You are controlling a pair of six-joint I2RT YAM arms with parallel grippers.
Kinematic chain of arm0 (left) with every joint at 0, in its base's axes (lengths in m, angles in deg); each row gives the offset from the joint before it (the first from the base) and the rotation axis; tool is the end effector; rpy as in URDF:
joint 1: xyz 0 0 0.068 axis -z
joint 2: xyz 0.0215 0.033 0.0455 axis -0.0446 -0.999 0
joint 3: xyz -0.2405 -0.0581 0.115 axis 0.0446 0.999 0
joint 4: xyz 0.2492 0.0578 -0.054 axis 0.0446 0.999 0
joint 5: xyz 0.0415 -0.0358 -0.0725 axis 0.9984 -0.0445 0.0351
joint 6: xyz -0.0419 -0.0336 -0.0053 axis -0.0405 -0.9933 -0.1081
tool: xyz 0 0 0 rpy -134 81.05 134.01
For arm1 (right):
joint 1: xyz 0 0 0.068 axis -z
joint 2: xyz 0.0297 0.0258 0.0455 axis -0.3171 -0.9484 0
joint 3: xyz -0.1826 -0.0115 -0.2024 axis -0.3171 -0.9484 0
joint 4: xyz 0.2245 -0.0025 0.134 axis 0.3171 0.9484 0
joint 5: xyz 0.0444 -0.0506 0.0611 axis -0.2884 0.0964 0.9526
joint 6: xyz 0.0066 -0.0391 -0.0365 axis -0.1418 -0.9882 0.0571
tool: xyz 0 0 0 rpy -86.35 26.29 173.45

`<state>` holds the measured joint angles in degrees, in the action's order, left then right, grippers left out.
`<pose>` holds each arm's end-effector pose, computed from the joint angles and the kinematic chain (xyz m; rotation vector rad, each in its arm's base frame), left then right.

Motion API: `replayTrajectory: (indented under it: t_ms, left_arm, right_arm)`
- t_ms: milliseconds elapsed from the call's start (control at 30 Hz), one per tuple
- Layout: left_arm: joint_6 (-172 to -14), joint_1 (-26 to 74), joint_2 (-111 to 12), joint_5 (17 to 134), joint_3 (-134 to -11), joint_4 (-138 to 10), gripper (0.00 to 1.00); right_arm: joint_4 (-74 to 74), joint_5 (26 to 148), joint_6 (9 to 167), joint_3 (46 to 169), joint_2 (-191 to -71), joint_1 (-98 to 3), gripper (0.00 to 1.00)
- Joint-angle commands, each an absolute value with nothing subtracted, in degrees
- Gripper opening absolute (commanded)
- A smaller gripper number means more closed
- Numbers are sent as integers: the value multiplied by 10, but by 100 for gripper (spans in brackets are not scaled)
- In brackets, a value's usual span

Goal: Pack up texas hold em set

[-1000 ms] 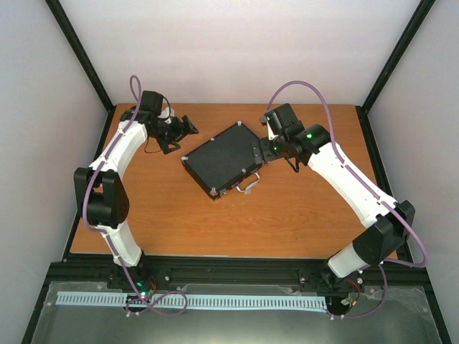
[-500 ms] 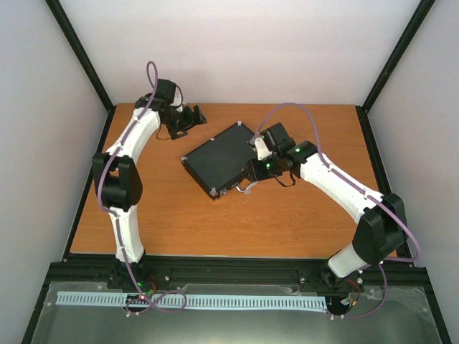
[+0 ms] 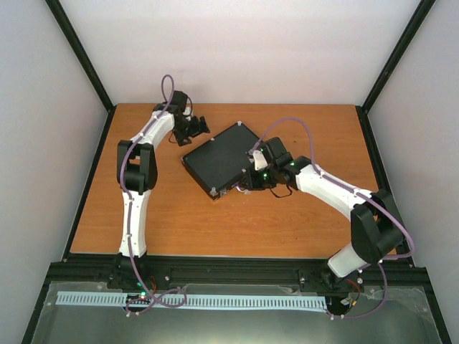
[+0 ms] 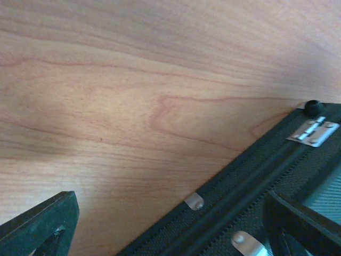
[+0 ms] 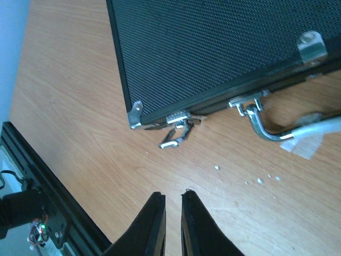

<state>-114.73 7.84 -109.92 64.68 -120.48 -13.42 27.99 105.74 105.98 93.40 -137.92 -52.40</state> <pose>0.4979 -0.1031 0.1931 -0.4421 2.7335 -0.6698 0.2547 0.1904 0.2366 -0.4084 2.6432 0.9638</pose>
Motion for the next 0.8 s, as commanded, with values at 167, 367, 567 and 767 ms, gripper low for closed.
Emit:
replayTrajectory:
  t_ms: [167,367,567,767]
  left_arm:
    - [-1136,76,-1135,626,-1205,-158,97]
    - [-1120,76,-1135,620,-1177,-158,97]
    - [-1106,76,-1137,617,-1167,-154,97]
    - [-1088,76,-1136,619,-1163,-144,97]
  right_arm:
    - [177,1095,1120,911,-1425,-545,34]
    - [176,1089,1133,913,-1446,-563,37]
    - [164,1083,1151,912,-1458,-569,37]
    - [137,1084,1175,907,-1479,-572,33]
